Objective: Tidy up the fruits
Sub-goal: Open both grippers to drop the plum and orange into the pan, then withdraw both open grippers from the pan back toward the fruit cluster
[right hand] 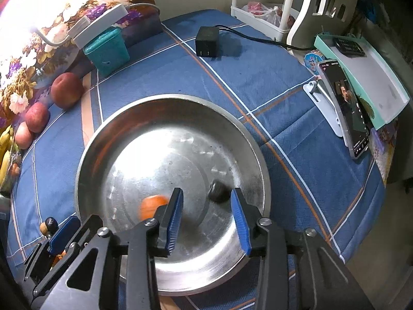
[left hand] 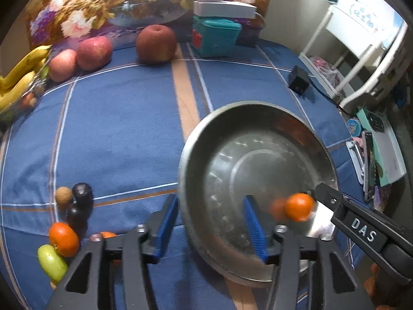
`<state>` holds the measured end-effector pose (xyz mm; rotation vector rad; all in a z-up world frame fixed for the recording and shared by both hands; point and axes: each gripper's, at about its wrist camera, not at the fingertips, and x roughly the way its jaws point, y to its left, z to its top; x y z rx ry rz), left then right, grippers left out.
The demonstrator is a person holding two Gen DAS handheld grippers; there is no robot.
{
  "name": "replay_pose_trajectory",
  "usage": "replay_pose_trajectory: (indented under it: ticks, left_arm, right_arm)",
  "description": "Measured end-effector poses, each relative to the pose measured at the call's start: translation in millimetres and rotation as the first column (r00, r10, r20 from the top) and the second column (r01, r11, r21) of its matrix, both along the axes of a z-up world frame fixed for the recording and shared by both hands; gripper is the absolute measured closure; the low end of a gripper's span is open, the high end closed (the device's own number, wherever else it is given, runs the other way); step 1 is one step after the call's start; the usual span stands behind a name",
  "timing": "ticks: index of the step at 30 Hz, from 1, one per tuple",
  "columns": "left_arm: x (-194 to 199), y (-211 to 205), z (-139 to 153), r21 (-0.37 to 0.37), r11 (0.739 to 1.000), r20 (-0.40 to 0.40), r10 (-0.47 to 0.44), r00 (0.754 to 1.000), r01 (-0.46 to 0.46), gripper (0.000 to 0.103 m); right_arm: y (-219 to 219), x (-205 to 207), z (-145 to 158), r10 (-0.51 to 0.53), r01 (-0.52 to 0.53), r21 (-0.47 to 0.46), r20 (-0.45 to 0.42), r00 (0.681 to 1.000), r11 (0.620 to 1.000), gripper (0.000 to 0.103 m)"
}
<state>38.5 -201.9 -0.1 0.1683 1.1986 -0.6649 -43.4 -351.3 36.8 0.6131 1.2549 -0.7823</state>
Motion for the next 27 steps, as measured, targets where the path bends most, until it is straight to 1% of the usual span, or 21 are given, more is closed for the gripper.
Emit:
replay_pose_trajectory:
  ticks: [3,5,6,8,9,10,11,12,14,16,19,21,22,25,27]
  left_arm:
    - [7,10,0,0.016,0.999,0.0,0.045,0.999,-0.045,0.039]
    - [12,19,0,0.038,0.995,0.011,0.089,0.996,-0.089,0.029]
    - [15,25,0,0.05,0.992,0.023,0.115,0.993,-0.116,0.027]
    - [19,35,0,0.079,0.984,0.049,0.155,0.987,-0.158,0.023]
    - [22,40,-1,0.091,0.98,0.058,0.171,0.984,-0.176,0.022]
    - [25,46,-1,0.103,0.975,0.066,0.193,0.979,-0.199,0.019]
    - [27,51,-2,0.108,0.97,0.068,0.21,0.975,-0.216,0.015]
    - [29,55,-3,0.11,0.966,0.07,0.226,0.972,-0.233,0.014]
    - [33,67,-4,0.116,0.957,0.073,0.26,0.963,-0.267,0.006]
    - [36,77,-4,0.126,0.947,0.082,0.287,0.954,-0.296,0.001]
    - [41,87,-5,0.13,0.938,0.089,0.312,0.946,-0.322,0.0]
    - [43,93,-5,0.133,0.933,0.093,0.323,0.942,-0.333,0.0]
    - [44,97,-5,0.137,0.932,0.096,0.324,0.941,-0.335,0.0]
    - [45,101,-6,0.151,0.933,0.098,0.315,0.944,-0.327,0.0]
    - [46,104,-5,0.161,0.932,0.11,0.309,0.945,-0.324,0.0]
  right_arm:
    - [3,2,2,0.01,-0.01,-0.005,0.0,1.0,1.0,0.06]
    - [6,4,2,0.019,-0.019,-0.005,0.0,1.0,1.0,0.058]
    - [7,5,2,0.025,-0.025,-0.002,0.002,1.0,1.0,0.054]
    - [10,7,2,0.033,-0.033,0.0,0.004,0.999,0.999,0.05]
    - [11,7,2,0.038,-0.038,0.0,0.005,0.999,0.999,0.05]
    - [13,9,3,0.046,-0.046,-0.002,0.004,0.999,0.999,0.049]
    - [14,10,3,0.052,-0.052,-0.005,0.003,0.999,0.999,0.049]
    - [17,11,4,0.062,-0.062,-0.009,0.003,0.998,0.998,0.045]
    - [21,14,5,0.077,-0.077,-0.01,0.01,0.997,0.997,0.04]
    - [25,16,5,0.093,-0.093,-0.003,0.025,0.995,0.996,0.036]
    - [33,21,6,0.128,-0.128,-0.007,0.028,0.991,0.992,0.031]
    - [38,24,6,0.146,-0.146,-0.007,0.034,0.989,0.989,0.025]
    - [41,26,6,0.156,-0.156,-0.006,0.041,0.987,0.988,0.022]
    - [48,29,6,0.183,-0.183,-0.012,0.044,0.982,0.983,0.011]
    - [52,30,5,0.193,-0.193,-0.019,0.038,0.98,0.981,0.009]
